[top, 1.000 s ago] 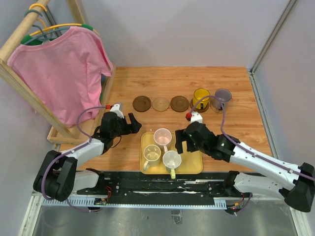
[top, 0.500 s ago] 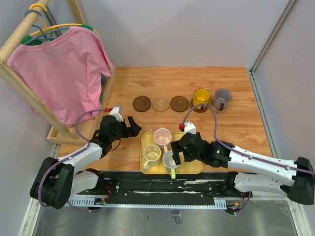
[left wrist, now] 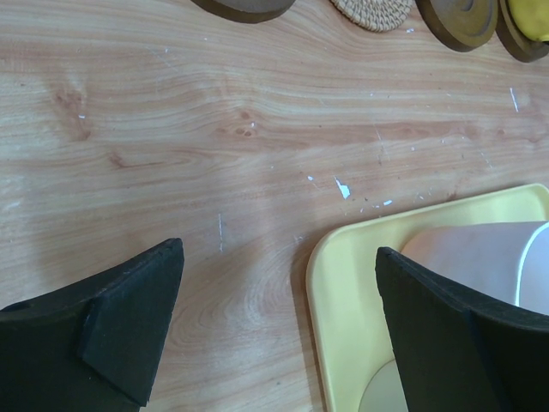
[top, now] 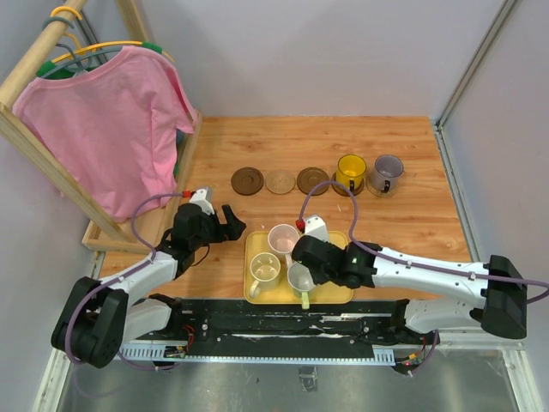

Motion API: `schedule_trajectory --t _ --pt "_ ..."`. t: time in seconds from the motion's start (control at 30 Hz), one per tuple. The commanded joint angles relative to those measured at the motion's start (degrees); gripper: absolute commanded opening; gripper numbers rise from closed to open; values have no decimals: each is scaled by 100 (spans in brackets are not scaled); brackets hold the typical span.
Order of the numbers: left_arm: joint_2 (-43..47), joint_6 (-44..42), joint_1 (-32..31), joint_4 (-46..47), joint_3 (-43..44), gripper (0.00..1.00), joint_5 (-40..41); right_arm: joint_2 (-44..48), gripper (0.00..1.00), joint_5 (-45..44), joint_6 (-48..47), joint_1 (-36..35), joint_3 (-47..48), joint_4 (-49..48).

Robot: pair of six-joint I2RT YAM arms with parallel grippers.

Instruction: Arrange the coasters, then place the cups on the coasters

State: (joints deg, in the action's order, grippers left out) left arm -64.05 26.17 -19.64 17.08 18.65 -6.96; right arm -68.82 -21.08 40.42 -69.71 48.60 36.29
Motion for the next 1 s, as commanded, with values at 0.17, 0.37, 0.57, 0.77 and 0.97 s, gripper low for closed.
schedule_trajectory --t 0.17,0.37,0.57,0.77,0.97 --pt "39 55 -48 211 -131 97 -7 39 1 -1168 -63 -87 564 895" --pt "-99 46 -46 287 -83 97 -31 -62 1 -1655 -237 82 588 915" --pt "-159 37 -46 305 -64 97 -35 4 1 -1263 -647 785 212 204" --pt "-194 22 -46 279 -17 97 -10 30 4 -611 -1157 1528 -55 -499" --pt "-317 20 -46 313 21 97 15 -210 6 -296 -1550 1939 12 -818"
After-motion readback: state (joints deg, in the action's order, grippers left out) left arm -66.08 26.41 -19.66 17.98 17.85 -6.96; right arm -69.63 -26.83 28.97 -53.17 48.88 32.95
